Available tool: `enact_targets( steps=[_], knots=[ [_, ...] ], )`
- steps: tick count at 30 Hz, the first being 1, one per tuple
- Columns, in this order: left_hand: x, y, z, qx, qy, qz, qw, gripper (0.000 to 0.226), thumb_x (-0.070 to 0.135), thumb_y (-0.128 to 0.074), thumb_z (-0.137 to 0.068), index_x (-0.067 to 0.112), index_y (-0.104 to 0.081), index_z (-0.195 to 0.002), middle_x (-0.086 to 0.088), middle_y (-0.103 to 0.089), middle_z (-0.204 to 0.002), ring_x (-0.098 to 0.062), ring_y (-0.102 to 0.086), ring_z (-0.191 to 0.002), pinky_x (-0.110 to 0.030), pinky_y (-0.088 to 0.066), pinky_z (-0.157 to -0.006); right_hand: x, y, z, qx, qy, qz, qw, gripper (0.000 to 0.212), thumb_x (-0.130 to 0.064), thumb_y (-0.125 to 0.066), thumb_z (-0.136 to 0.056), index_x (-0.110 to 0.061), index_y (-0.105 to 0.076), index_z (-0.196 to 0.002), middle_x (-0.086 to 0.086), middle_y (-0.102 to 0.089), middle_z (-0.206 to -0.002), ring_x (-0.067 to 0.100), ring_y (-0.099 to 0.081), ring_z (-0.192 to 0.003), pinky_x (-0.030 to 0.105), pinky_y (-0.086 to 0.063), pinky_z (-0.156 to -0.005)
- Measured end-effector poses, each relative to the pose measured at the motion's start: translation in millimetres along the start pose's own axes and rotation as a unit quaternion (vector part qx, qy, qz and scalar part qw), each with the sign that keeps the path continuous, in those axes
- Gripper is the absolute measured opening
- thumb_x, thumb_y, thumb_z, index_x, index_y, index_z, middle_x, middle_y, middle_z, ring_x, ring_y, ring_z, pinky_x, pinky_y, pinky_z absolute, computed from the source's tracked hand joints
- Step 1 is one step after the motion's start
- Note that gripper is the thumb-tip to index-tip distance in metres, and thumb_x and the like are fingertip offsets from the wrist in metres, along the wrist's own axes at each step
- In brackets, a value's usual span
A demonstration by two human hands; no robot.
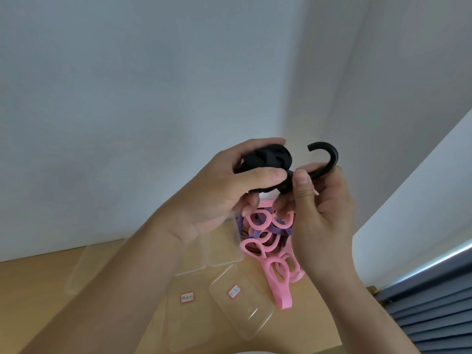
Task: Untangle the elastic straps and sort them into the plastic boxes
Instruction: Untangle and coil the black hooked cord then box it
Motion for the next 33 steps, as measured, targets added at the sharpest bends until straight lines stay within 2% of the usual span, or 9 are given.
enact_targets(
  steps=[3,6,8,10,15,19,25,28,33],
  knots=[
    [-7,-3,-5,0.043,-0.003,0.048,0.998,0.04,0.018,-0.078,-0.069,0.018,-0.069,-0.108,-0.032,-0.058,-0.125,-0.014,-0.035,-0.05,-0.022,-0.029,-0.043,2,-4,0,-0.012,-0.011,-0.025,1.0,0.013,-0.015,-0.048,-0.106,-0.024,-0.052,-0.097,-0.007,-0.066,-0.072,0.01,-0.063,-0.06,0.018,-0.049,-0.058],
    [-8,-1,-8,0.043,-0.016,0.085,0.995,0.03,0.012,-0.069,-0.075,0.016,-0.067,-0.105,-0.025,-0.067,-0.11,-0.019,-0.058,-0.066,-0.028,-0.046,-0.052,0,-1,0,0.003,0.0,-0.011,1.0,0.011,-0.021,-0.051,-0.104,-0.025,-0.059,-0.098,-0.01,-0.066,-0.081,0.007,-0.06,-0.069,0.021,-0.048,-0.065],
    [-11,-2,-11,0.031,-0.023,0.114,0.993,0.032,0.007,-0.062,-0.076,0.011,-0.063,-0.108,-0.015,-0.069,-0.107,-0.026,-0.067,-0.093,-0.046,-0.059,-0.085,-4,1,0,0.014,-0.001,-0.027,1.0,0.015,-0.027,-0.05,-0.104,-0.021,-0.061,-0.097,-0.003,-0.061,-0.078,0.011,-0.056,-0.067,0.029,-0.048,-0.06],
    [-13,-6,-14,-0.003,-0.028,0.162,0.986,0.033,0.003,-0.059,-0.076,0.008,-0.061,-0.108,-0.016,-0.069,-0.109,-0.031,-0.065,-0.108,-0.05,-0.05,-0.106,-7,2,-1,0.02,-0.007,-0.046,0.999,0.021,-0.033,-0.05,-0.102,-0.016,-0.062,-0.097,0.007,-0.057,-0.074,0.016,-0.054,-0.062,0.037,-0.049,-0.057],
    [-7,-14,-13,-0.113,-0.027,0.255,0.96,0.04,0.002,-0.065,-0.07,0.007,-0.056,-0.108,-0.019,-0.069,-0.111,-0.034,-0.066,-0.11,-0.041,-0.056,-0.091,-7,4,-5,0.019,-0.015,-0.081,0.996,0.027,-0.031,-0.05,-0.099,-0.006,-0.061,-0.101,0.006,-0.065,-0.086,0.016,-0.057,-0.063,0.032,-0.053,-0.059],
    [-2,-15,-16,-0.064,-0.011,0.345,0.936,0.045,-0.006,-0.062,-0.063,0.01,-0.058,-0.105,-0.024,-0.061,-0.107,-0.033,-0.065,-0.092,-0.043,-0.058,-0.072,-2,1,-2,0.034,-0.01,-0.068,0.997,0.028,-0.023,-0.04,-0.107,-0.007,-0.06,-0.097,0.004,-0.073,-0.09,0.019,-0.067,-0.069,0.026,-0.053,-0.066],
    [-1,-11,-20,0.041,-0.014,0.389,0.92,0.038,-0.002,-0.053,-0.07,0.004,-0.067,-0.105,-0.02,-0.058,-0.098,-0.025,-0.058,-0.075,-0.048,-0.06,-0.087,-2,-2,3,0.053,0.033,-0.041,0.997,0.027,-0.018,-0.034,-0.108,-0.026,-0.054,-0.092,-0.004,-0.076,-0.105,0.021,-0.073,-0.07,0.03,-0.057,-0.064],
    [0,-7,-22,0.089,-0.022,0.39,0.916,0.038,-0.002,-0.053,-0.069,0.001,-0.066,-0.105,-0.018,-0.055,-0.093,-0.024,-0.055,-0.069,-0.048,-0.061,-0.086,-1,-2,7,0.056,0.078,0.053,0.994,0.028,-0.026,-0.037,-0.105,-0.045,-0.055,-0.095,-0.017,-0.075,-0.093,0.013,-0.073,-0.071,0.023,-0.055,-0.062],
    [-6,-2,-25,0.145,-0.035,0.35,0.925,0.037,-0.005,-0.049,-0.064,0.003,-0.068,-0.095,-0.015,-0.052,-0.089,-0.022,-0.049,-0.06,-0.043,-0.061,-0.08,12,4,18,0.11,0.117,0.164,0.973,0.022,-0.03,-0.035,-0.104,-0.041,-0.055,-0.103,-0.028,-0.069,-0.075,0.001,-0.069,-0.063,0.01,-0.048,-0.057]
  ],
)
Point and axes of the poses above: each hand's wrist, its own z-axis away from the middle knuckle, its own y-axis out of the back of the hand, x = y × z, the point moved 4 cm from there along -z, towards the middle knuckle
